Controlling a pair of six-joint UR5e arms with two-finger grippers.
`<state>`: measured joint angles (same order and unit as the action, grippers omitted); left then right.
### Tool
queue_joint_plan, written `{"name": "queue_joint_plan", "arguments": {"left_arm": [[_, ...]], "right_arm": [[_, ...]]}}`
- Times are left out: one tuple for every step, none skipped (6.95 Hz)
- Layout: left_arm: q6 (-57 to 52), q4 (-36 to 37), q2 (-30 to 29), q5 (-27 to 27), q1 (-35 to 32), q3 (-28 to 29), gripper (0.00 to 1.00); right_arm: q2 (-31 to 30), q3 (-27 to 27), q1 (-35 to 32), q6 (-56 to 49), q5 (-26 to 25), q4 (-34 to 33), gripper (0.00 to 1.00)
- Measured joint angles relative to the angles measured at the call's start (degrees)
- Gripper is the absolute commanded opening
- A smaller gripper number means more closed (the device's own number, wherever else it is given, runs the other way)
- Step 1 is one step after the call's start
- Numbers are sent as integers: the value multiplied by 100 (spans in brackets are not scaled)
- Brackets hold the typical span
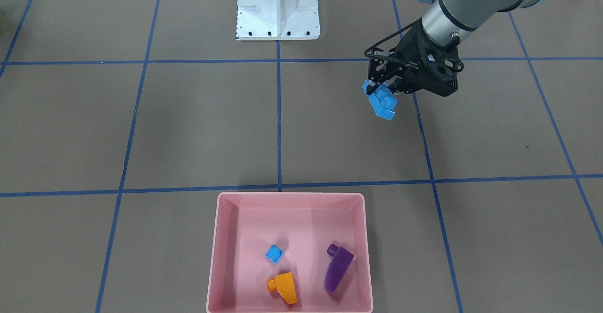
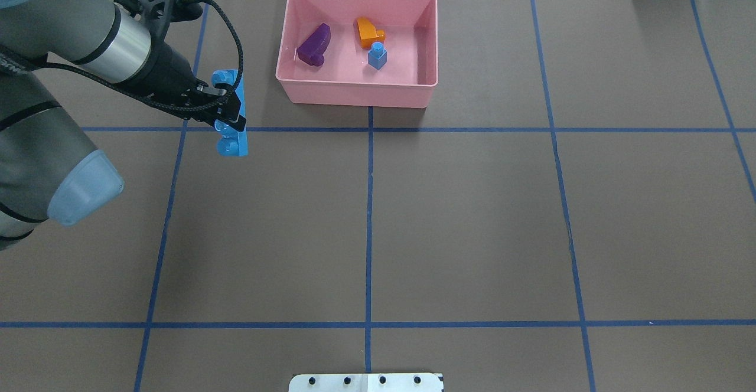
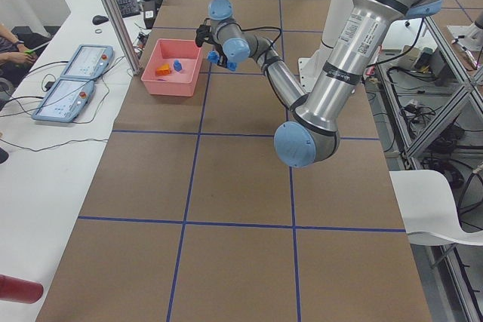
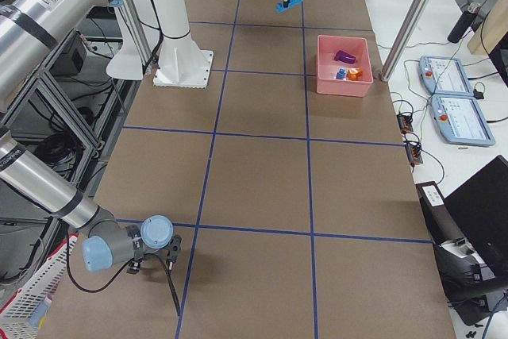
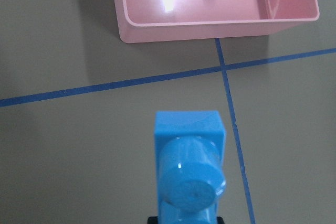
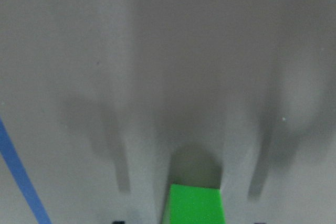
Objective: Put all blocks into box
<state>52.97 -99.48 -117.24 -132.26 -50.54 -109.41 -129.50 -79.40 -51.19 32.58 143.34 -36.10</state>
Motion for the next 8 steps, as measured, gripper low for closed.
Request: {"name": "queue_joint_plan", "arguments": {"left_arm": [[1, -3, -59, 0, 0, 60, 0], [16, -12, -262, 31, 7, 238, 0], [88, -23, -667, 107, 15, 603, 0], [204, -33, -1100, 165, 24, 994, 0], [347, -48, -1492, 189, 31, 1342, 0], [467, -60, -1828, 196, 33, 1626, 0], [555, -92, -2202, 233, 35, 1958, 0], [635, -291, -2585, 332, 36, 2456, 0]], "right_arm": [[-9, 2, 13, 26, 47, 40, 0], [-19, 6, 32, 37, 69, 110, 0], [-33, 10, 63, 33, 77, 151, 0], [-70, 10, 101, 13, 79, 190, 0], [-172, 7, 141, 6, 94, 303, 0], [-323, -10, 177, 10, 117, 446, 0], [-486, -49, 228, 23, 127, 586, 0], [-660, -164, 309, 44, 129, 700, 0]]}}
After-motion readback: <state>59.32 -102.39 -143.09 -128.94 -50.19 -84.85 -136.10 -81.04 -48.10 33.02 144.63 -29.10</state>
